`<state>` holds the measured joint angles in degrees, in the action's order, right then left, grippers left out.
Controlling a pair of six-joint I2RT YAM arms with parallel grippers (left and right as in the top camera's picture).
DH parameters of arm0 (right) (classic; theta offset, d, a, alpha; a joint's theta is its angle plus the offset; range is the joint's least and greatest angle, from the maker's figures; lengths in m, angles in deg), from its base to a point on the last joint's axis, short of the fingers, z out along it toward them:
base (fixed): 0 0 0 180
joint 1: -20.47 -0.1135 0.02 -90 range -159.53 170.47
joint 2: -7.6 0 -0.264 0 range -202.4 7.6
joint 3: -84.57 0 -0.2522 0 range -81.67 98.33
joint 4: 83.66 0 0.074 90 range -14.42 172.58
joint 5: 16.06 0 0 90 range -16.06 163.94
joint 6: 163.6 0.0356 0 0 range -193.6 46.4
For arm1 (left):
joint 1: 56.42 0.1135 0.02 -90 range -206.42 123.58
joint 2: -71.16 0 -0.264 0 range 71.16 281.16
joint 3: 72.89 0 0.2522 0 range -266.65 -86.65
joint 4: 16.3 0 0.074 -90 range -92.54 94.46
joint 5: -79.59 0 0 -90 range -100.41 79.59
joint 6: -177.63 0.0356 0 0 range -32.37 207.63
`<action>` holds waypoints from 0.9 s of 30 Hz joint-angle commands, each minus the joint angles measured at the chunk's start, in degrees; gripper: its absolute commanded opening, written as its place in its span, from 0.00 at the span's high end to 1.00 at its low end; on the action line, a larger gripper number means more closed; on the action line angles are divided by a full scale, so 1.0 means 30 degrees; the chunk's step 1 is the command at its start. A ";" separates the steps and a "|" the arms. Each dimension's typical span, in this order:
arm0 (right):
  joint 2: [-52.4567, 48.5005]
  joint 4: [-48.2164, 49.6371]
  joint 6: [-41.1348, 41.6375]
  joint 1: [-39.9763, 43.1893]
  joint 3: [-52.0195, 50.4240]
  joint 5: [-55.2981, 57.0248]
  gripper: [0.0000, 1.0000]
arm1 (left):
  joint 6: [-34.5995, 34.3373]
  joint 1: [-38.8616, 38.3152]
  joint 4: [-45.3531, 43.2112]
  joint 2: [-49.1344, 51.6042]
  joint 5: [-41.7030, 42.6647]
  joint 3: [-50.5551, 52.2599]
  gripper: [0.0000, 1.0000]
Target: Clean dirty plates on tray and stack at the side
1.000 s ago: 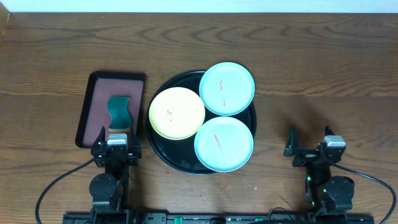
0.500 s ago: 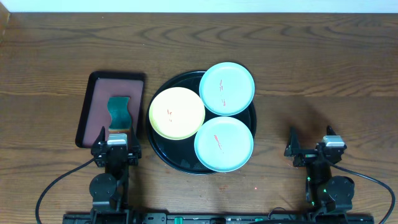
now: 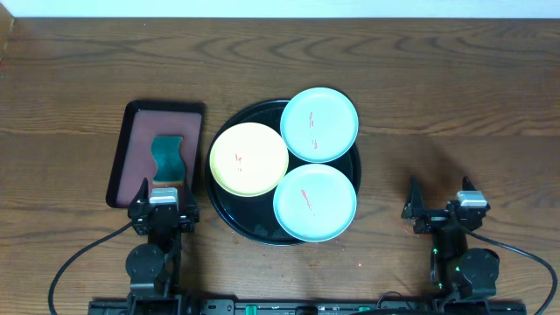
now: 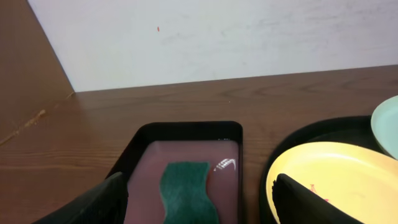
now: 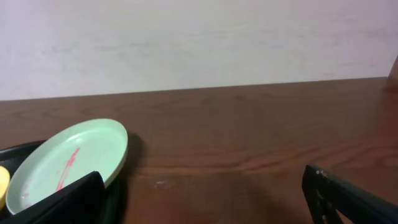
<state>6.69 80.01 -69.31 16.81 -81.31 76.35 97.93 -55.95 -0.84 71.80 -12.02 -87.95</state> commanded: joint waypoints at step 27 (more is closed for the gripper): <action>-0.1392 0.1654 -0.0029 0.0087 0.2412 0.0255 0.01 | -0.1559 -0.0044 0.1931 1.1140 0.1333 -0.9326 0.25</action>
<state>4.97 84.91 -69.31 16.81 -77.92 76.53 93.78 -55.95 3.09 101.96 -10.90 -110.47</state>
